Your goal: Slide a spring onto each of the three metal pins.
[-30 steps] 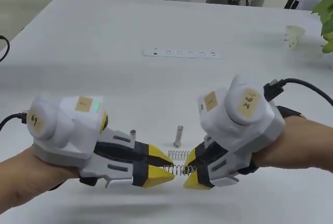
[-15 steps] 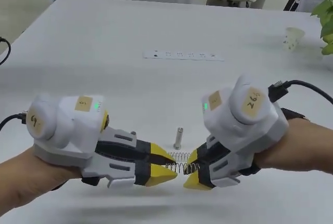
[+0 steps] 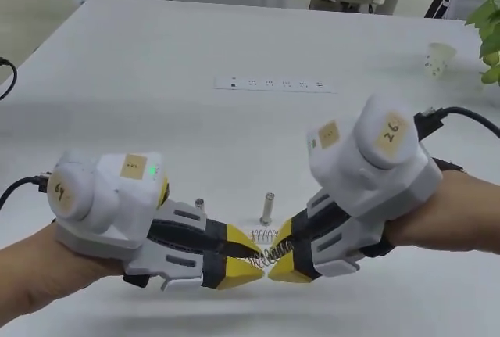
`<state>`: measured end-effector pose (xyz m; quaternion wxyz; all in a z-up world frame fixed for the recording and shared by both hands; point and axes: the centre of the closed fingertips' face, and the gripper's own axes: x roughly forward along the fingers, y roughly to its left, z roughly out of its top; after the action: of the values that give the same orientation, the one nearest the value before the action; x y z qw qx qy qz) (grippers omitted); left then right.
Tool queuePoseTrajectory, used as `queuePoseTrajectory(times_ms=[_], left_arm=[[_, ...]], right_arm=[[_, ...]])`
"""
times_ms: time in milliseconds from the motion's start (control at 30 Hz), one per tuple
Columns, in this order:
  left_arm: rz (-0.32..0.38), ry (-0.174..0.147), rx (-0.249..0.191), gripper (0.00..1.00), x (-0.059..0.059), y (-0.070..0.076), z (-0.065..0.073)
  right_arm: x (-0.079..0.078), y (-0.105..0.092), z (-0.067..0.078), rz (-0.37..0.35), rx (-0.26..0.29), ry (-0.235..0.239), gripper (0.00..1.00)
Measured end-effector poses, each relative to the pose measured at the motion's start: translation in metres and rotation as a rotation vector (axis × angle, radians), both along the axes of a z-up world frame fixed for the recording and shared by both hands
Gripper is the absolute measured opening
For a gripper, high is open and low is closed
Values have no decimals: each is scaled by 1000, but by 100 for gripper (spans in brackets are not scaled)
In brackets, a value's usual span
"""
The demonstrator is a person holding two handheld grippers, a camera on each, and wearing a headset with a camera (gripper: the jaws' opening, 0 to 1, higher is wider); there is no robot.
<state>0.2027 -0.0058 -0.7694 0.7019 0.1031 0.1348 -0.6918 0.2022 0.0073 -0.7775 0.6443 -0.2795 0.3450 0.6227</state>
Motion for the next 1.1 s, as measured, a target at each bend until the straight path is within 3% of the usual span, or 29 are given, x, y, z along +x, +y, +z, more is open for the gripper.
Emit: queuePoseTrajectory(times_ms=[267, 533, 1100], left_arm=[[-2, 2, -2, 2, 1, 0, 0], [-24, -41, 24, 2, 0, -2, -1], [-24, -43, 20, 2, 4, -1, -2]], right_arm=[[0, 4, 4, 14, -9, -11, 9], [-1, 5, 3, 32, -31, -6, 9], [-1, 11, 11, 39, -16, -18, 9]])
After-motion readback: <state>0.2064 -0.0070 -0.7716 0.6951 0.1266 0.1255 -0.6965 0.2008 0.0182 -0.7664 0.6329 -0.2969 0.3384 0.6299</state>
